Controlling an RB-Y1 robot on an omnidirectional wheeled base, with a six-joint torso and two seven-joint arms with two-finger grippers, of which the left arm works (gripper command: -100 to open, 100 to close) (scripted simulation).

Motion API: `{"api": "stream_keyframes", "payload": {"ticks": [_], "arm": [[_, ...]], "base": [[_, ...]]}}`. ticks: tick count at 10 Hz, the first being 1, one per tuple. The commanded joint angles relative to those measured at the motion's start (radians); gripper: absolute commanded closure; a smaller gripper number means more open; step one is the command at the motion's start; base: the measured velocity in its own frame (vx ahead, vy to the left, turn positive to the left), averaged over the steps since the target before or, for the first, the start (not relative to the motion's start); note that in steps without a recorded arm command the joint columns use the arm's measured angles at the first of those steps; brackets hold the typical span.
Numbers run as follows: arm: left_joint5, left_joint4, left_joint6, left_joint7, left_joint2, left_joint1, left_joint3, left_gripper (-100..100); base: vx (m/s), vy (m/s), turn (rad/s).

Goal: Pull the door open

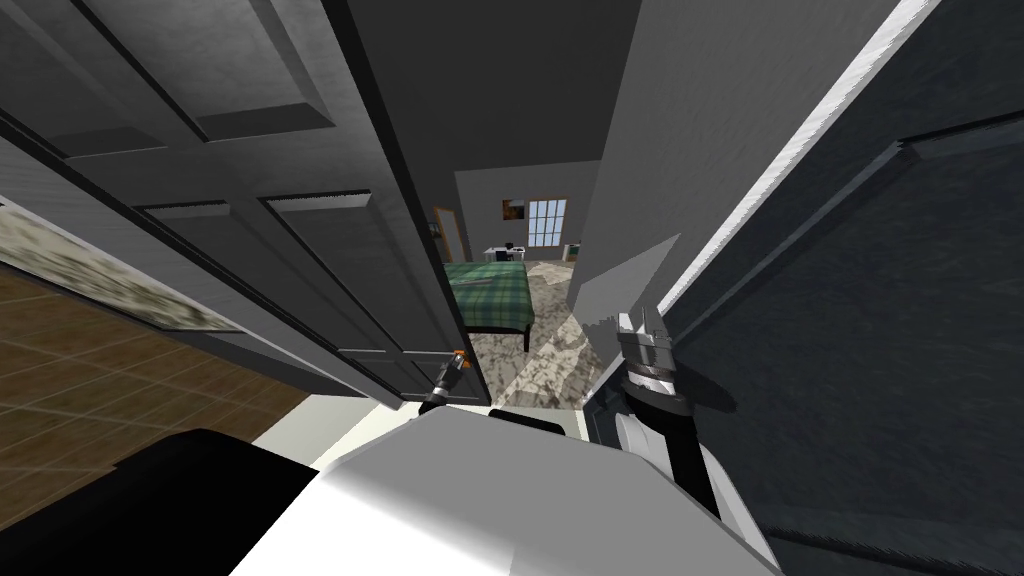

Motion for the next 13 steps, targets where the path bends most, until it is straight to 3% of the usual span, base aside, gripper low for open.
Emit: {"api": "stream_keyframes", "payload": {"ticks": [1,13], "arm": [[0.009,0.005,-0.006,0.050,0.002,-0.009,-0.010,100],[0.069,0.058,-0.006,0.339,0.030,-0.049,-0.058,100]], "base": [[-0.021,0.005,-0.024],[-0.026,0.006,-0.026]]}}
